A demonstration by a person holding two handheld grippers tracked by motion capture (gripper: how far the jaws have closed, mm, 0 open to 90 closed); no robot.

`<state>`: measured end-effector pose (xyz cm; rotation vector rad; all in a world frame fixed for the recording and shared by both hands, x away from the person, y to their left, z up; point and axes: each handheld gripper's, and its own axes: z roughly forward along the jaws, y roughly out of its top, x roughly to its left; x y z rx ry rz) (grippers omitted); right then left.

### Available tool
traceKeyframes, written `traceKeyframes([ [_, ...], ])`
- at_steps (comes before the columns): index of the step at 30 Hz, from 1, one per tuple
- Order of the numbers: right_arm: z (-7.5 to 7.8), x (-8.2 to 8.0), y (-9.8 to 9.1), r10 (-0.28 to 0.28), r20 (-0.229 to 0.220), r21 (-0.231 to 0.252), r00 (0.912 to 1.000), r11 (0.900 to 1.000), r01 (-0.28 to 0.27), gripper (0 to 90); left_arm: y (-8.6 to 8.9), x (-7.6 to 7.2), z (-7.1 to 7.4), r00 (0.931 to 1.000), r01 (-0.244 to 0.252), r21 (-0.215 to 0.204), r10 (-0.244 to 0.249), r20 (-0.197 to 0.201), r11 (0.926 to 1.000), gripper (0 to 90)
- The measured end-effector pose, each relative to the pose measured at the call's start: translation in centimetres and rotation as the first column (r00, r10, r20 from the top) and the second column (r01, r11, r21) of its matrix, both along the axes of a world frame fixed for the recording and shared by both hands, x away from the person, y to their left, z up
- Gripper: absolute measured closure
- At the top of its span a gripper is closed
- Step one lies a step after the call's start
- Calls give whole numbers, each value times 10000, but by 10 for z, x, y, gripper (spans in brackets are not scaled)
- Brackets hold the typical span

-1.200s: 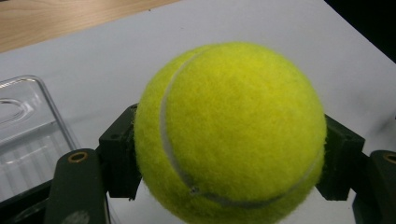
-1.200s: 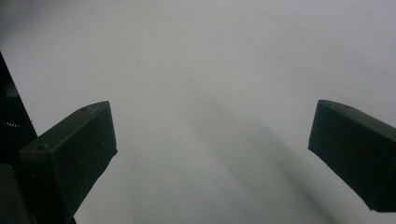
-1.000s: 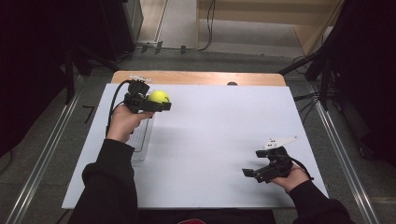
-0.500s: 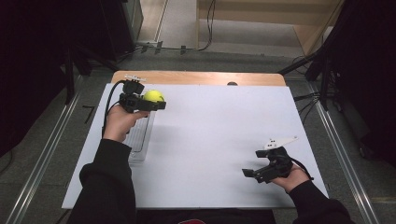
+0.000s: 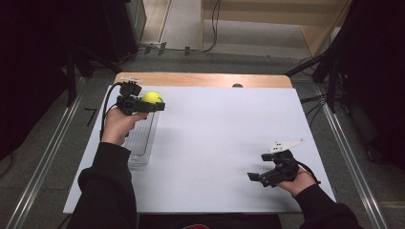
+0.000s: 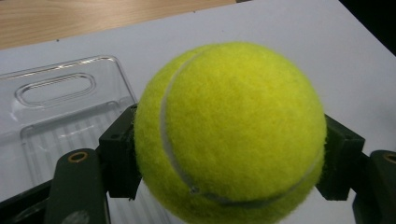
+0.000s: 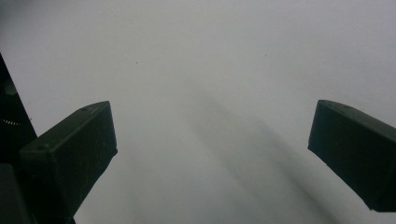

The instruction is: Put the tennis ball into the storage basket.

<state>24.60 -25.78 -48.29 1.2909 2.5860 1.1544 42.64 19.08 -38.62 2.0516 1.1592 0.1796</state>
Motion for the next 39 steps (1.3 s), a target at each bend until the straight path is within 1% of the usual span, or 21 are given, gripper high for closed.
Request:
traceKeyframes([
  [2, 0, 0, 0, 17, -3, 8, 10000, 10000, -17, 0, 2, 0, -1, 9999, -119, 73, 119, 1, 9999, 268],
  [5, -1, 1, 0, 15, -34, -143, 10000, 9999, -15, 0, 4, 0, -1, 9997, -233, 173, 232, 17, 9996, 268],
  [8, 0, 1, 0, -36, -33, -76, 10000, 10000, 36, 0, 7, 1, -1, 9991, -417, 204, 415, 85, 9989, 268],
  [11, -1, 1, 1, 60, 22, -76, 10000, 10000, -60, 0, 11, 2, -3, 9984, -565, 199, 564, 66, 9982, 268],
  [13, 0, 1, 1, 74, 59, -44, 10000, 10000, -73, 53, 13, 3, -5, 9978, -666, 194, 665, 50, 9976, 269],
  [15, 0, 1, 1, 70, 22, -52, 10000, 10000, -70, 54, 16, 3, -6, 9970, -773, 191, 772, 27, 9968, 269],
  [17, 0, 1, 1, 69, 42, -62, 10000, 10000, -69, 54, 18, 2, -6, 9959, -904, 173, 903, 47, 9958, 268],
  [21, 0, 2, 1, 66, 23, -60, 10000, 10000, -66, 54, 23, 2, -7, 9932, -1163, 320, 1159, 128, 9927, 268],
  [24, 0, 3, 1, 55, 20, -109, 10000, 9999, -54, 54, 26, 1, -7, 9882, -1519, 349, 1512, 232, 9878, 269],
  [27, 0, 4, 2, 51, -3, -134, 10000, 9999, -51, 54, 29, 1, -8, 9864, -1633, 316, 1626, 243, 9861, 269],
  [31, 0, 5, 3, 25, -6, -151, 10000, 9999, -25, 55, 32, 0, -9, 9843, -1764, 299, 1760, 159, 9839, 268],
  [33, 0, 5, 3, 64, 3, -164, 10000, 9998, -64, 55, 33, 0, -12, 9838, -1789, 364, 1785, 142, 9832, 268],
  [35, 1, 5, 3, 104, 32, -122, 9999, 9999, -104, 54, 34, 0, -14, 9832, -1826, 426, 1822, 117, 9823, 268],
  [39, 2, 5, 4, 167, 60, -22, 9998, 9999, -167, 54, 33, 0, -15, 9820, -1889, 419, 1884, 146, 9811, 268],
])
